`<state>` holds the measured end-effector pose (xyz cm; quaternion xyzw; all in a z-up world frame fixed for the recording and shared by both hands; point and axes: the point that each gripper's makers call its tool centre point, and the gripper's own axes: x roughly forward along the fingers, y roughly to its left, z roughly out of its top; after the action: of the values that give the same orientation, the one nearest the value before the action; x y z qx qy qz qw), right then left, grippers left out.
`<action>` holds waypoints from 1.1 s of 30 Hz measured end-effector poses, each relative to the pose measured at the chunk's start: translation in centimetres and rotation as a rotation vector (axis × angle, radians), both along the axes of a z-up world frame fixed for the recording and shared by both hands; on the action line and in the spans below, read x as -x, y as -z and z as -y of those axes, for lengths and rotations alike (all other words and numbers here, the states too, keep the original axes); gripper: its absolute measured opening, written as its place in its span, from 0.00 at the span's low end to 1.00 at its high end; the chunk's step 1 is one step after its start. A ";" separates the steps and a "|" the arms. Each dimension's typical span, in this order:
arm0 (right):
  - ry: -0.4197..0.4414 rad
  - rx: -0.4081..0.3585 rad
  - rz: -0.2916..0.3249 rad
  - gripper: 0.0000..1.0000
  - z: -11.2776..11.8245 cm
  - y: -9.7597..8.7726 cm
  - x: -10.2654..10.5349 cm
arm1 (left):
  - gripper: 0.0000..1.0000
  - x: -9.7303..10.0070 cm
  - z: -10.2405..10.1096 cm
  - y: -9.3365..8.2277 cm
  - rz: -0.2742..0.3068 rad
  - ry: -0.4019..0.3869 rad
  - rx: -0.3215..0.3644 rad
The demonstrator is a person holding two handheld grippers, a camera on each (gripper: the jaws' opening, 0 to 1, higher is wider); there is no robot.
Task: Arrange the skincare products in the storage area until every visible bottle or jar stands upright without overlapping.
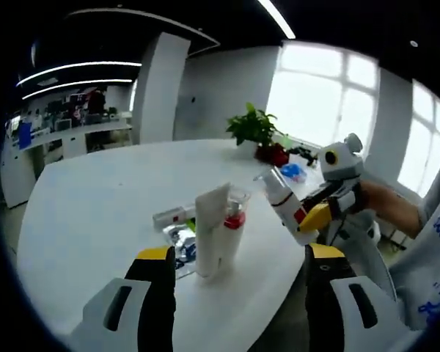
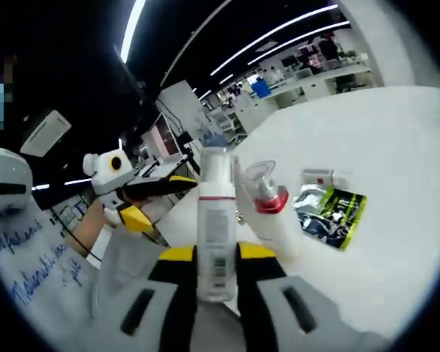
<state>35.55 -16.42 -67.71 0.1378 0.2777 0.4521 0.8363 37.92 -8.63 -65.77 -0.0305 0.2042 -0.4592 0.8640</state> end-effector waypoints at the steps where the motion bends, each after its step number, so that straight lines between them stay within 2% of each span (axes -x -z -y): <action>1: -0.005 -0.001 0.000 0.19 -0.2 0.0 0.0 | 0.68 0.0 0.1 -0.1 -0.001 0.000 0.011; 5: -0.038 -0.015 0.000 0.19 -1.2 0.1 0.1 | 0.58 0.0 0.4 -0.6 -0.007 0.011 0.056; 8: -0.060 -0.015 -0.007 0.19 -1.9 0.4 0.2 | 0.57 0.0 0.8 -0.6 0.007 0.026 0.057; 12: -0.091 -0.020 -0.013 0.19 -2.7 0.8 0.6 | 0.51 0.1 1.4 -0.4 -0.010 0.046 0.072; 17: -0.119 -0.029 -0.010 0.19 -3.4 1.0 0.9 | 0.49 0.1 2.2 -0.7 -0.047 0.061 0.143; 22: -0.143 -0.035 0.007 0.19 -3.5 0.9 1.0 | 0.48 0.4 2.9 -1.3 -0.113 0.085 0.258; 26: -0.164 -0.032 0.013 0.19 -3.7 0.9 1.2 | 0.45 0.4 3.2 -1.4 -0.100 0.112 0.251; 33: -0.208 -0.013 0.040 0.19 -4.2 1.1 1.7 | 0.39 -0.1 3.5 -1.8 -0.114 0.123 0.277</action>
<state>33.87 -12.25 -68.80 0.1045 0.2711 0.5408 0.7893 38.00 -12.12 -64.02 -0.1626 0.1893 -0.5327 0.8087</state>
